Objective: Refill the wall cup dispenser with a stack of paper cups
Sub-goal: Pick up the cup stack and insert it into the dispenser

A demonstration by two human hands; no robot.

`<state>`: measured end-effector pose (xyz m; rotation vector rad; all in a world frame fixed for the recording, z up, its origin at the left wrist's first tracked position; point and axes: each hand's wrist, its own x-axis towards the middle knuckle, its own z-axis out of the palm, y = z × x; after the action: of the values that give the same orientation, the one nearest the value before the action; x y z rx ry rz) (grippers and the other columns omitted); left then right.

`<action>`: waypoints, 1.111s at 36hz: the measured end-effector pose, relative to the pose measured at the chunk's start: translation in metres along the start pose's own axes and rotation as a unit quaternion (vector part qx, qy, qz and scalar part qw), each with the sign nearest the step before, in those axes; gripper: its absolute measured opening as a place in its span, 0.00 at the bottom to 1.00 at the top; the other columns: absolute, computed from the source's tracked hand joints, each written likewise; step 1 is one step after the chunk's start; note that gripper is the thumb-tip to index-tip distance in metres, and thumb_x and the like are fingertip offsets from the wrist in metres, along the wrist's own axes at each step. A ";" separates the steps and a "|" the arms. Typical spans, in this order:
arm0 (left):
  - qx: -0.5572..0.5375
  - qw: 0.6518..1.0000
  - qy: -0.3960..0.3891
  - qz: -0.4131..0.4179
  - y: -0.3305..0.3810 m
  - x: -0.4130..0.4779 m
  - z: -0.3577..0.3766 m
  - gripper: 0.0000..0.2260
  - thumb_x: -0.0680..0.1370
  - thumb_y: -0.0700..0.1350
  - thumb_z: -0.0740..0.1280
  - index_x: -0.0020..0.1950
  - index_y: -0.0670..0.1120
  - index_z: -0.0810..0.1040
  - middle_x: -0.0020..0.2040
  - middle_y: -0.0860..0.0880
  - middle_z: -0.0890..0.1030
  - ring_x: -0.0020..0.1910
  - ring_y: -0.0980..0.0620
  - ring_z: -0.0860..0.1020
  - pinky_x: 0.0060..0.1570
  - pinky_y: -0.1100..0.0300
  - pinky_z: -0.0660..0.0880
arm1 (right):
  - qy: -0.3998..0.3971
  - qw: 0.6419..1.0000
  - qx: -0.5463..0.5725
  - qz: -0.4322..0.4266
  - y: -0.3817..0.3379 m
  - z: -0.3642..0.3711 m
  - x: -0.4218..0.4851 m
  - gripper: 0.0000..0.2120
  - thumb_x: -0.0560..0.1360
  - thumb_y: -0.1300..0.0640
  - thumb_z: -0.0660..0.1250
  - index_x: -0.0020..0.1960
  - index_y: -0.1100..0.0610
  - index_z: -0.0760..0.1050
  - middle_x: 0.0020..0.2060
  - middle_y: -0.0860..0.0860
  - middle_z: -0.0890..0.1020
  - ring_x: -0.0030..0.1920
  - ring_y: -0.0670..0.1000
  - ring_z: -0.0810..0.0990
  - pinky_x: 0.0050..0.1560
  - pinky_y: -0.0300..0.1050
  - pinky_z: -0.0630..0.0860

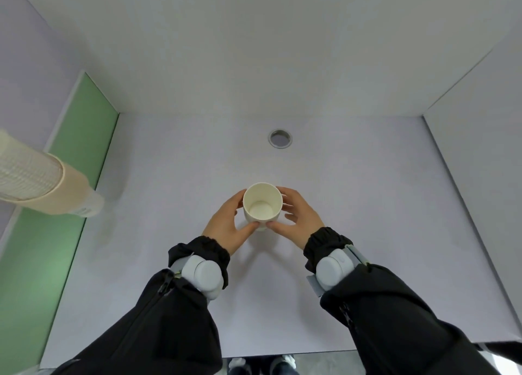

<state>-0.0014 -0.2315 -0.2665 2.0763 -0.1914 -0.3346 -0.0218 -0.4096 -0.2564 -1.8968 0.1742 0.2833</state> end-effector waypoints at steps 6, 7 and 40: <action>-0.009 1.000 0.009 -0.012 -0.003 0.000 0.000 0.26 0.69 0.47 0.70 0.64 0.58 0.65 0.55 0.68 0.69 0.53 0.64 0.71 0.52 0.71 0.65 | 0.002 1.000 0.013 0.002 -0.001 0.003 0.001 0.29 0.64 0.56 0.73 0.61 0.42 0.66 0.55 0.44 0.75 0.55 0.45 0.76 0.54 0.37 0.72; -0.010 1.000 0.009 -0.014 -0.003 0.001 -0.001 0.26 0.69 0.47 0.70 0.64 0.57 0.65 0.55 0.67 0.70 0.53 0.64 0.71 0.51 0.72 0.65 | 0.002 1.000 0.012 0.002 -0.001 0.004 0.002 0.29 0.64 0.56 0.73 0.61 0.42 0.66 0.56 0.45 0.75 0.55 0.45 0.76 0.54 0.38 0.72; -0.104 0.965 0.237 0.041 0.077 -0.042 -0.140 0.25 0.68 0.46 0.72 0.63 0.55 0.67 0.62 0.50 0.73 0.58 0.57 0.73 0.52 0.62 0.74 | -0.112 0.979 -0.023 -0.168 -0.186 0.033 0.022 0.26 0.61 0.49 0.74 0.56 0.39 0.68 0.54 0.45 0.79 0.50 0.47 0.80 0.53 0.49 0.77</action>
<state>0.0029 -0.1441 -0.1270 1.8734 0.0474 0.1910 0.0442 -0.3160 -0.1046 -1.8865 -0.3034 0.2688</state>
